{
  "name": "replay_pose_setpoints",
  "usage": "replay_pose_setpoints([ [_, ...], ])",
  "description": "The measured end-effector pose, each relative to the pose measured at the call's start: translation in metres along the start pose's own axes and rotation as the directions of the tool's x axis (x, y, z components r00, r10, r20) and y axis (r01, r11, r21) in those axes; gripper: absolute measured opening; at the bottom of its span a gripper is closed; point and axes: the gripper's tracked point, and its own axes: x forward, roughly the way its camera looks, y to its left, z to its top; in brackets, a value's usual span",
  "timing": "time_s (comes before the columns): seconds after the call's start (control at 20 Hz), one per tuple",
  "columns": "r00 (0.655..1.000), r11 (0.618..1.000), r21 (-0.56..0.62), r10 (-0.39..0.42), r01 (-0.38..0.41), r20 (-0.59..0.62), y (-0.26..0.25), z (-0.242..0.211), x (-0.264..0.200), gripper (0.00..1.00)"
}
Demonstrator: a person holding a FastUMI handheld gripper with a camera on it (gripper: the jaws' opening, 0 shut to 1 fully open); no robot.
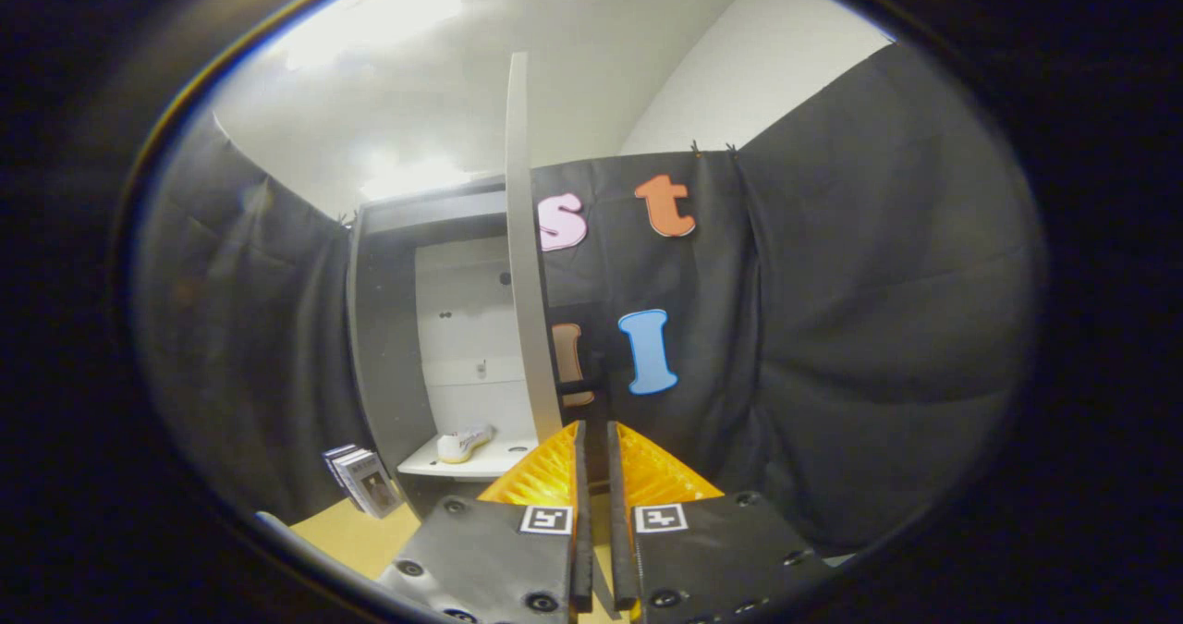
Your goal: Open the shoe cabinet door, grab the shoes and put them into the shoe cabinet, then close the shoe cabinet door.
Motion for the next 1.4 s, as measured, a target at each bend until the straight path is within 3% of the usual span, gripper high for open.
replay_pose_setpoints([
  [0.4, 0.991, 0.991, -0.019, 0.132, -0.133, -0.018, 0.070, -0.020, -0.014, 0.10],
  [0.75, 0.963, 0.981, 0.007, 0.190, -0.192, -0.193, 0.111, -0.110, -0.007, 0.10],
  [1.1, 0.897, 0.982, 0.027, 0.181, -0.186, -0.402, 0.123, -0.238, 0.001, 0.10],
  [1.4, 0.781, 0.987, 0.060, 0.155, -0.150, -0.604, 0.118, -0.368, -0.010, 0.15],
])
